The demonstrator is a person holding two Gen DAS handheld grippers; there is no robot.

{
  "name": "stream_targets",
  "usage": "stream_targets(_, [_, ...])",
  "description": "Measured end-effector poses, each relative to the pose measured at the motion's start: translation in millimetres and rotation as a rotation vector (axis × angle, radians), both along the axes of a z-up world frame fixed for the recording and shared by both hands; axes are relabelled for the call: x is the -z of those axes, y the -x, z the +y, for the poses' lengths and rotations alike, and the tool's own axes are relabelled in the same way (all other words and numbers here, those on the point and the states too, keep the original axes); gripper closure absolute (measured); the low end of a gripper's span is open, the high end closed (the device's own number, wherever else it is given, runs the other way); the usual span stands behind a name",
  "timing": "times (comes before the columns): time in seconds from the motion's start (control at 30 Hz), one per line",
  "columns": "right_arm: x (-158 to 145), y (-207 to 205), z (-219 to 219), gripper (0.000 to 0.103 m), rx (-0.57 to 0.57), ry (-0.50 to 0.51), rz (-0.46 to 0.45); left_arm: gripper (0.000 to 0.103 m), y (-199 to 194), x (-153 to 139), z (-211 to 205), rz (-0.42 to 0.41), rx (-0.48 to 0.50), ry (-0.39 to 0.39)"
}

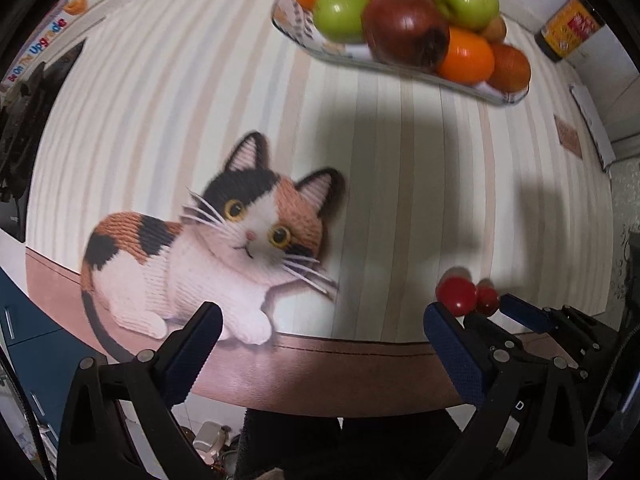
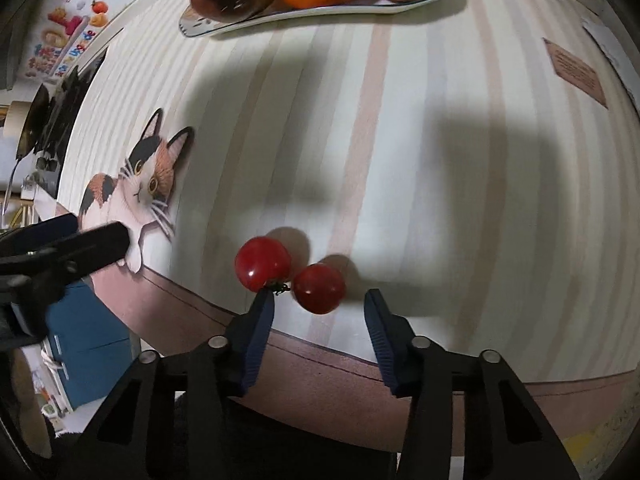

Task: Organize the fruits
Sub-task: 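Grasp a cherry tomato with the right tool while the left tool grasps the other, then carry both cherry tomatoes onto the plate and open both tools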

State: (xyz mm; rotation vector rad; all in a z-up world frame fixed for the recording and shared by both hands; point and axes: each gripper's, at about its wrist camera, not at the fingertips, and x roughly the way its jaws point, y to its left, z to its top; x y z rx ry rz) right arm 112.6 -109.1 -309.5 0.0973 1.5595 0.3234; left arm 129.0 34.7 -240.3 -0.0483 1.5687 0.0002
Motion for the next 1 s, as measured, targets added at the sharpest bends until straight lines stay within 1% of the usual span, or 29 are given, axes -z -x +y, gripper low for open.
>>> stream_targets(0.1, [2,1,6,0.075,-0.025,0.01,-0.024,0.0,1,6,-6,0.021,0.006,0.028])
stream_targets(0.2, [1,1,7,0.075,-0.031,0.007,-0.033,0.0,2,12,-15,0.038,0.016,0.063])
stream_targets(0.27, [-4,0,0,0.075,-0.019,0.005,-0.042,0.0,2,17,-22,0.048,0.031,0.092])
stream_targets(0.4, [-15,4,-24,0.075,0.034,0.007,-0.056,0.002,4,24,-47,0.056,0.103,0.128])
stream_targets(0.43, [-15,4,-29,0.075,0.046,0.011,-0.058,0.004,5,25,-53,0.055,0.121,0.132])
stream_targets(0.47, [-16,5,-35,0.075,0.057,0.014,-0.058,0.009,6,25,-60,0.053,0.14,0.138])
stream_targets(0.5, [-16,6,-41,0.075,0.07,0.015,-0.057,0.011,7,26,-65,0.054,0.151,0.143])
stream_targets(0.53, [-16,6,-46,0.075,0.079,0.017,-0.056,0.016,8,27,-70,0.055,0.163,0.148])
stream_targets(0.57, [-15,6,-49,0.075,0.086,0.021,-0.055,0.022,8,28,-75,0.055,0.171,0.152])
stream_targets(0.6, [-15,6,-51,0.075,0.094,0.021,-0.055,0.025,8,29,-78,0.056,0.178,0.156])
stream_targets(0.63, [-15,7,-54,0.075,0.102,0.02,-0.055,0.032,8,31,-82,0.06,0.184,0.157])
stream_targets(0.67, [-15,7,-56,0.075,0.108,0.019,-0.057,0.041,9,33,-86,0.063,0.193,0.158])
stream_targets(0.7, [-16,8,-62,0.075,0.112,0.02,-0.06,0.046,8,35,-89,0.066,0.2,0.158])
stream_targets(0.73, [-15,8,-58,0.075,0.115,0.021,-0.062,0.057,8,36,-91,0.068,0.205,0.157])
stream_targets(0.77, [-15,8,-60,0.075,0.118,0.02,-0.064,0.064,9,38,-94,0.071,0.209,0.159])
stream_targets(0.8, [-16,8,-62,0.075,0.121,0.018,-0.066,0.065,10,39,-96,0.07,0.212,0.159])
stream_targets(0.87, [-18,8,-66,0.075,0.123,0.02,-0.07,0.073,9,36,-98,0.05,0.218,0.158])
stream_targets(0.9, [-19,7,-67,0.075,0.125,0.02,-0.074,0.073,13,40,-96,0.05,0.215,0.164])
stream_targets(0.97, [-22,7,-72,0.075,0.129,0.018,-0.078,0.073,11,37,-92,0.039,0.204,0.171])
stream_targets(1.0, [-23,5,-74,0.075,0.132,0.016,-0.081,0.073,4,35,-90,0.034,0.201,0.17])
